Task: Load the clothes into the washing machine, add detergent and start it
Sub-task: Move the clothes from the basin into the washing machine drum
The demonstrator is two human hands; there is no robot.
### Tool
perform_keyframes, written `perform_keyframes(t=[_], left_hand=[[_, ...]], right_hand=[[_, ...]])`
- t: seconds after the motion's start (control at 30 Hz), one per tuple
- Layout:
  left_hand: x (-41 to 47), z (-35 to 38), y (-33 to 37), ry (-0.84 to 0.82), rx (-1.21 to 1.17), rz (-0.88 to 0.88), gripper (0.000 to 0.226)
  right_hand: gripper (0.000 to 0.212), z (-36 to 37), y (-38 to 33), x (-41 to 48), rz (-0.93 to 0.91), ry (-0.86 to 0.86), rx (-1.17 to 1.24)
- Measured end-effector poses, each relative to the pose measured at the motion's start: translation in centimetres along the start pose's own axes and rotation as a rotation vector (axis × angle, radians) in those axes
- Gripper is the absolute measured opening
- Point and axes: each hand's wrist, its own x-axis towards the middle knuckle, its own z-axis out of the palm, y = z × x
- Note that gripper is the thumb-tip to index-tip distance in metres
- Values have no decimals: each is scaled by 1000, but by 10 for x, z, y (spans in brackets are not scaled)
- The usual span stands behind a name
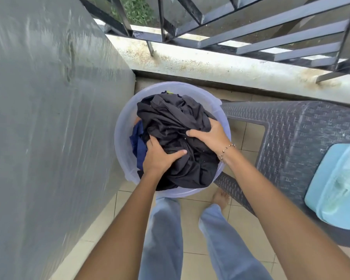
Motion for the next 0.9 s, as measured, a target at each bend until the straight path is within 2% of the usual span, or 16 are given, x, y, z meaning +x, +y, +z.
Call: perform_keyframes(t=[0.03, 0.1, 0.17, 0.27, 0.33, 0.43, 0.53, 0.6, 0.67, 0.73, 0.77, 0.83, 0.87, 0.9], left_hand=[[2, 1, 3, 10, 11, 7, 102], [3, 0, 10, 72, 107, -23, 58], [0, -2, 16, 152, 117, -8, 35], [-12, -6, 17, 223, 5, 6, 26], [-23, -9, 12, 252, -112, -18, 25], [-45, -17, 2, 283, -316, -44, 35], [-60, -28, -7, 268, -559, -100, 26], [-65, -34, -13, 260, -720, -164, 25], [-68, -39, -19, 292, -830, -228, 30], [-72, -42, -23, 323, -921, -264, 26], [-73, -43, -23, 330, -966, -281, 22], [-75, -45, -24, 328, -1039, -319, 18], [-75, -46, -24, 315, -1068, -327, 18], [-75, -46, -23, 293, -1115, -316, 18]], right_hand=[[24, -1, 1, -6, 24, 9, 68], [21, -1, 4, -14, 82, 92, 196], [32, 0, 4, -19, 102, 179, 225], [70, 7, 1, -26, 12, 339, -166], [82, 17, -2, -35, -99, 457, -419], [90, 28, 0, -40, -193, 394, -580], [85, 27, 4, -38, -71, 243, -578], [81, 24, 0, -36, -50, 291, -567], [71, 22, -9, -38, -145, 472, -590], [58, 20, -22, -42, -313, 631, -643], [50, 20, -28, -43, -410, 654, -664], [27, 20, -35, -50, -580, 597, -643], [18, 21, -35, -56, -616, 556, -623], [22, 22, -32, -63, -593, 537, -608]])
